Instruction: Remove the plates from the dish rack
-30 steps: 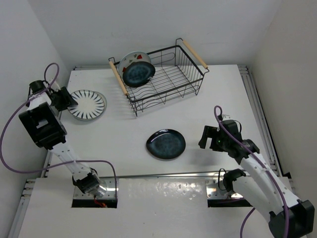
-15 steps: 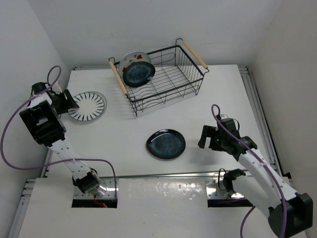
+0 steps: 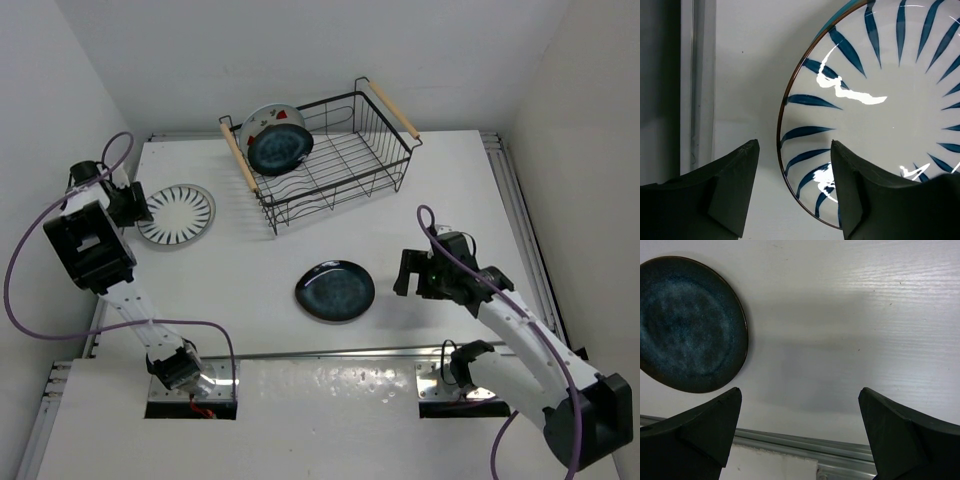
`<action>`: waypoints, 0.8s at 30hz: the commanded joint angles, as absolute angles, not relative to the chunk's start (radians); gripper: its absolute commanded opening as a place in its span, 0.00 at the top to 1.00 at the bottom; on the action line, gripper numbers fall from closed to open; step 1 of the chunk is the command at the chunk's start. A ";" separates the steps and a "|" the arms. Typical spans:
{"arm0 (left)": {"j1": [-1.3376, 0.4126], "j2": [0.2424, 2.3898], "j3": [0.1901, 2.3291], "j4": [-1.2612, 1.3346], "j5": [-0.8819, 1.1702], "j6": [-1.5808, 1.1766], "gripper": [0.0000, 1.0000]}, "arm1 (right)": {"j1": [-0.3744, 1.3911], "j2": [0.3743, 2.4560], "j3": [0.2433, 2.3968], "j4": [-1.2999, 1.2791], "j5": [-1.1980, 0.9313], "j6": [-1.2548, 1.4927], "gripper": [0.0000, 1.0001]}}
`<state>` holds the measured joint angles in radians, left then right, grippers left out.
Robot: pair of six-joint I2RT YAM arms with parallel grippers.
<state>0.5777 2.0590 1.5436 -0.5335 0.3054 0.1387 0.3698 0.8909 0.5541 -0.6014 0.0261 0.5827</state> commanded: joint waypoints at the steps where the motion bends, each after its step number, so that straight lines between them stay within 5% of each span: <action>1: 0.558 1.988 1.551 -0.491 0.253 0.176 0.41 | 0.385 0.899 0.591 -0.565 0.032 0.572 0.01; 5: 0.548 1.991 1.545 -0.488 0.253 0.178 0.66 | 0.393 0.896 0.589 -0.564 0.037 0.572 0.01; 9: 0.537 2.011 1.546 -0.489 0.255 0.169 0.76 | 0.393 0.882 0.586 -0.569 0.043 0.572 0.01; 19: 0.514 2.036 1.603 -0.502 0.247 0.144 0.76 | 0.393 0.868 0.580 -0.581 0.051 0.568 0.01; 24: 0.514 2.000 1.612 -0.511 0.224 0.155 0.66 | 0.393 0.871 0.580 -0.577 0.054 0.558 0.01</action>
<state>0.5243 2.0533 1.5711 -0.5144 0.2279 0.1577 0.3885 0.8814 0.5541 -0.5995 0.0383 0.5720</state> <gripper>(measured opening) 0.325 0.986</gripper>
